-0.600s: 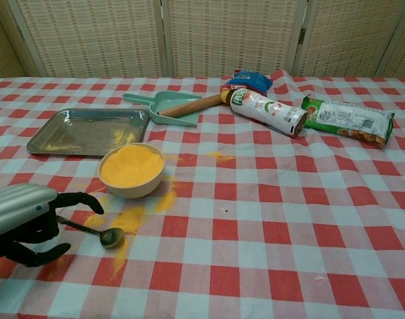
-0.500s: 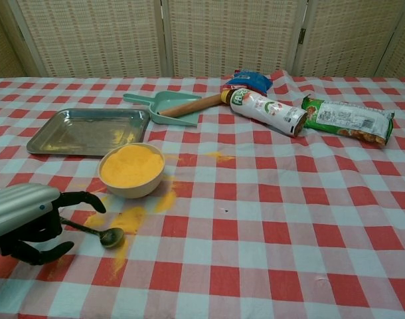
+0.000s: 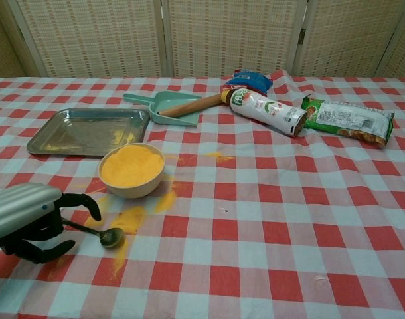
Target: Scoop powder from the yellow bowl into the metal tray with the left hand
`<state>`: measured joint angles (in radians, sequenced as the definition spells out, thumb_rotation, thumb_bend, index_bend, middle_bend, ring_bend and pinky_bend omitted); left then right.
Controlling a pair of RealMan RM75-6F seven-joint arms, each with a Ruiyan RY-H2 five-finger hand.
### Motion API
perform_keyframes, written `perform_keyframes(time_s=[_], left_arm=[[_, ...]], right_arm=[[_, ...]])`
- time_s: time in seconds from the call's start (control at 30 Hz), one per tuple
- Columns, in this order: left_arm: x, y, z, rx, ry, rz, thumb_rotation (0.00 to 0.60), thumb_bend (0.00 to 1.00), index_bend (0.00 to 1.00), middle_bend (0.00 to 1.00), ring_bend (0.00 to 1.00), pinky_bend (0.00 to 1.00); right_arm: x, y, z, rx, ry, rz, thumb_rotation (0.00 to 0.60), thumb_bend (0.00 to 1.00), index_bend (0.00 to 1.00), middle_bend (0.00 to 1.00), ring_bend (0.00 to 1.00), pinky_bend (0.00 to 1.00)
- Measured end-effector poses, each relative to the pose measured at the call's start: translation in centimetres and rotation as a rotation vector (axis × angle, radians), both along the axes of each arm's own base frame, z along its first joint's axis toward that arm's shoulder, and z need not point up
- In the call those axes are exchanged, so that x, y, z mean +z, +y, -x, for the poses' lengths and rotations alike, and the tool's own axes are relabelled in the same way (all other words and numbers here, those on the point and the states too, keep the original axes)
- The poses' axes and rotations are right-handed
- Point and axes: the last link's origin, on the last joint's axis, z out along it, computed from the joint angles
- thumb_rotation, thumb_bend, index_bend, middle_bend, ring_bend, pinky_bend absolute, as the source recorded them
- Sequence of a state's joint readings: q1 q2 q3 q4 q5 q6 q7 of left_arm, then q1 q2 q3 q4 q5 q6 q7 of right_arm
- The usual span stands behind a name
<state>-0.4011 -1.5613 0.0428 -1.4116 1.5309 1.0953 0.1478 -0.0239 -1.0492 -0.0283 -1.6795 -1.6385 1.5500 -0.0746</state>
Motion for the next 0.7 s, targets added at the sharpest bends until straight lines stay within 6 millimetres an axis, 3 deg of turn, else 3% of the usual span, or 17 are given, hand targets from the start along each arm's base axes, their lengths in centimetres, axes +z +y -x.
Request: perform_keyframes(time_s=[0.17, 0.47, 0.7], left_arm=[[-0.74, 0.76, 0.09, 0.016, 0.023, -0.013, 0.600, 0.44, 0.38, 1.00, 1.00, 1.00], [-0.92, 1.01, 0.44, 0.026, 0.035, -0.043, 0.600, 0.45, 0.60, 1.00, 1.00, 1.00], [-0.87, 1.15, 0.73, 0.029, 0.038, -0.061, 0.600, 0.45, 0.65, 1.00, 1.00, 1.00]], right_arm=[[0.21, 0.05, 0.03, 0.000, -0.004, 0.006, 0.600, 0.04, 0.00, 0.00, 0.00, 0.00], [0.07, -0.07, 0.07, -0.003, -0.001, 0.003, 0.600, 0.04, 0.00, 0.00, 0.00, 0.00], [0.00, -0.08, 0.06, -0.006, 0.002, 0.004, 0.600, 0.04, 0.00, 0.00, 0.00, 0.00]])
